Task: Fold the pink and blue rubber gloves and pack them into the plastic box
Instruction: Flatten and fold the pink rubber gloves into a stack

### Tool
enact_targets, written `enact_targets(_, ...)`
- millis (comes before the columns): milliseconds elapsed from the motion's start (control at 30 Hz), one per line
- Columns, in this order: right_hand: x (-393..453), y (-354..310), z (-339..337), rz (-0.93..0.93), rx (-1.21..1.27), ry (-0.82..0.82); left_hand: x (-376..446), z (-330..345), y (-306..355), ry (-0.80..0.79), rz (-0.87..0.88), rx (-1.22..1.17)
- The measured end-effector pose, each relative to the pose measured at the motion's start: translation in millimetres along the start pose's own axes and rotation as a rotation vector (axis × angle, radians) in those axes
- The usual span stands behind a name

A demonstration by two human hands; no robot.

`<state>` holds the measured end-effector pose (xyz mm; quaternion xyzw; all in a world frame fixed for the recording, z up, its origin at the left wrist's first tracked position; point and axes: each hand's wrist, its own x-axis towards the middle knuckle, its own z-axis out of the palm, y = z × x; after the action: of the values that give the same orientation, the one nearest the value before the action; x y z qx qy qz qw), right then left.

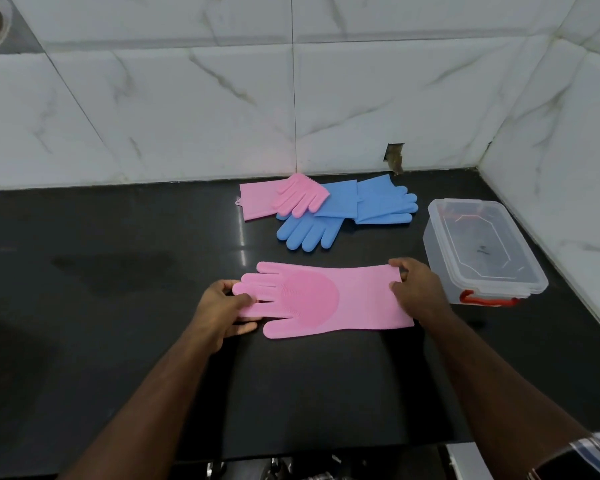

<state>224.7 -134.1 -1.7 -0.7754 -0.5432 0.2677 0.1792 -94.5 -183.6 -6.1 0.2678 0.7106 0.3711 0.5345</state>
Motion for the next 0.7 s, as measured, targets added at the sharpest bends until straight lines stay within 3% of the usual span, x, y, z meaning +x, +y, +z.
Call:
enact_targets(100,-6.1,-0.3,4.3,-0.077,-0.138,0.094,2.3,-5.6,1.2,0.073,0.086,0.255)
enact_targets(167,-14.2,-3.1,9.3,-0.149,-0.208,0.165,4.5,-12.7,0.5,0.227,0.234,0.612)
enact_targets(233,-24.7,-8.9,17.4,-0.241,-0.221,0.185,5.2,-10.5,-4.6,0.318,0.444,0.805)
enact_targets(333,-37.6,-18.4,36.1,-0.34,-0.231,0.064,-2.0,16.2,-7.9,0.266,0.779,0.935)
enact_targets(400,-40.5,-22.5,48.1,-0.358,-0.276,0.009,-3.6,37.7,-7.4,0.164,0.889,1.045)
enact_targets(567,-35.8,-21.7,63.6,-0.38,-0.433,-0.078,11.2,54.5,-12.8,-0.001,0.749,1.272)
enact_targets(700,-32.5,-15.3,65.6,-0.395,-0.524,-0.116,10.1,55.7,-19.4,-0.017,0.69,1.333)
